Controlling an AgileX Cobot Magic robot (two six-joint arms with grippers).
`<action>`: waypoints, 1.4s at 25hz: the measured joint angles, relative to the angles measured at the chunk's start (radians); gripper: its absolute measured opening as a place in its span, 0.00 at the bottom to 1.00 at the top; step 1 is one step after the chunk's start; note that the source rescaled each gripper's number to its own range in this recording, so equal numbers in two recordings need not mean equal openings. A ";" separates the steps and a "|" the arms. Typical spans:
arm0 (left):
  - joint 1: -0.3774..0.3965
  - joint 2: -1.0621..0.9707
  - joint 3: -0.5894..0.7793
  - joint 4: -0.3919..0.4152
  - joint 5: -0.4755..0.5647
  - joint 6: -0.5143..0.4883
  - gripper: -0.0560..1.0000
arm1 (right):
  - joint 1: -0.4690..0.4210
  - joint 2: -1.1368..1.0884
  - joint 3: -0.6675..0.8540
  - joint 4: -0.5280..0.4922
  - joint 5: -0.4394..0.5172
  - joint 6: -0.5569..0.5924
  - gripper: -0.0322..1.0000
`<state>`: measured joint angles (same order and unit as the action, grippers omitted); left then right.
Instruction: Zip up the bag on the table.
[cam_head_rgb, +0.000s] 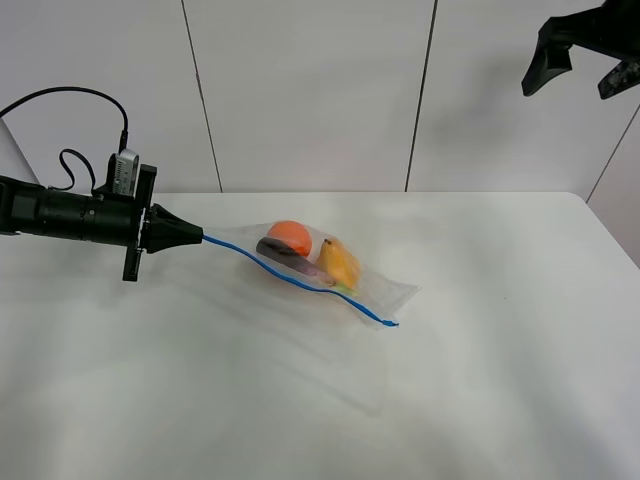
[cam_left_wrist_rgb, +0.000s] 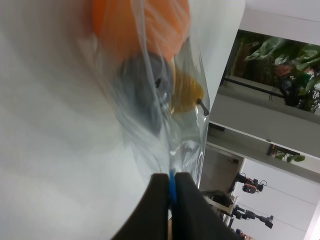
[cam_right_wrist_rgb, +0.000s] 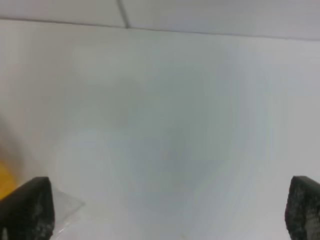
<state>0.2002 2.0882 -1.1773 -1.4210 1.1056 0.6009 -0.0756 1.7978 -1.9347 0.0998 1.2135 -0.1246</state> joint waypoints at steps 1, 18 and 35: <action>0.000 0.000 0.000 0.000 0.000 0.000 0.05 | 0.000 -0.023 0.034 -0.005 0.000 0.000 1.00; 0.000 0.000 0.000 0.023 -0.087 0.001 0.85 | 0.000 -0.865 0.986 -0.100 -0.015 0.007 1.00; 0.000 -0.302 -0.047 0.604 -0.221 -0.049 1.00 | 0.017 -1.498 1.434 -0.138 -0.185 0.100 1.00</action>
<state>0.2002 1.7864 -1.2248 -0.8168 0.8845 0.5517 -0.0585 0.3002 -0.5005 -0.0380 1.0280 -0.0247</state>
